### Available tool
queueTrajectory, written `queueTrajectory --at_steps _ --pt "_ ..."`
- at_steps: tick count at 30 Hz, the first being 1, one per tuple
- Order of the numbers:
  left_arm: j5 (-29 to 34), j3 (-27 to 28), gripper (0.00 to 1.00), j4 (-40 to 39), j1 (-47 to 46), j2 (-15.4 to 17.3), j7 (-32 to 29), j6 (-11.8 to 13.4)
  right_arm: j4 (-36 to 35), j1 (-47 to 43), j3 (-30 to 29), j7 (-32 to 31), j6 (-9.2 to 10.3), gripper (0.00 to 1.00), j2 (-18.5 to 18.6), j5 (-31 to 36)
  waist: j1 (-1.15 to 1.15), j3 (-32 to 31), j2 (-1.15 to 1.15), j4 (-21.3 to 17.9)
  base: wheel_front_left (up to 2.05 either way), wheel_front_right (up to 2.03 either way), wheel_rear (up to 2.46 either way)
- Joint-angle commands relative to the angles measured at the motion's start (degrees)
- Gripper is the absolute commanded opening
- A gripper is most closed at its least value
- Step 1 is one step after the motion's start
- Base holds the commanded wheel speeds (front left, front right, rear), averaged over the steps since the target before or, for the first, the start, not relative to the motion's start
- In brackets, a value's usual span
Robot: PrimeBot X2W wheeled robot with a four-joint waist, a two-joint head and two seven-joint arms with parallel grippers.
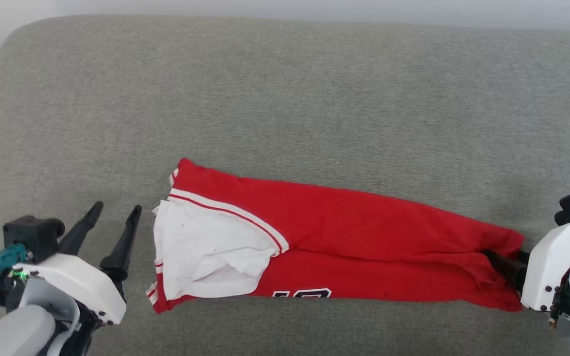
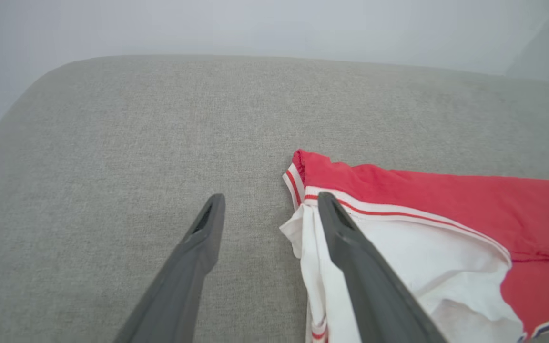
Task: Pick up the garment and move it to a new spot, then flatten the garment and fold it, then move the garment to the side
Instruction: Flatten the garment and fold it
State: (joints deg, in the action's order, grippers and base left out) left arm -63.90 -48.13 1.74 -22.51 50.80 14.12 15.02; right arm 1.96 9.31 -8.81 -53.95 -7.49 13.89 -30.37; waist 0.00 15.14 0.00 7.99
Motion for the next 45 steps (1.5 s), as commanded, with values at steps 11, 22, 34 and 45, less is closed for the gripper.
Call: queueTrajectory --at_steps 11,22,34,45 --pt "11.13 18.14 1.00 1.95 11.63 -11.75 1.11 -3.80 9.78 1.89 5.86 -3.04 -0.22 0.00 -3.69 -5.97 0.00 0.10 0.00 2.73 0.00 0.00 0.00" --pt "24.00 34.30 1.00 2.52 21.99 -24.11 1.10 -12.27 4.93 4.72 3.05 -5.57 0.00 0.00 -0.08 -12.37 0.00 -2.68 0.00 1.91 0.00 0.00 0.00" --pt "32.26 43.45 1.00 3.50 25.95 -34.90 1.10 -20.06 4.52 5.24 -5.32 -7.53 0.00 0.00 4.37 -11.30 0.00 -5.00 0.00 -0.47 0.00 0.00 0.00" --pt "36.19 46.20 1.00 4.41 25.37 -39.08 1.11 -22.33 12.96 9.11 -12.42 -5.51 0.00 0.00 9.77 -5.43 0.00 -5.38 0.00 -3.08 0.00 0.00 0.00"
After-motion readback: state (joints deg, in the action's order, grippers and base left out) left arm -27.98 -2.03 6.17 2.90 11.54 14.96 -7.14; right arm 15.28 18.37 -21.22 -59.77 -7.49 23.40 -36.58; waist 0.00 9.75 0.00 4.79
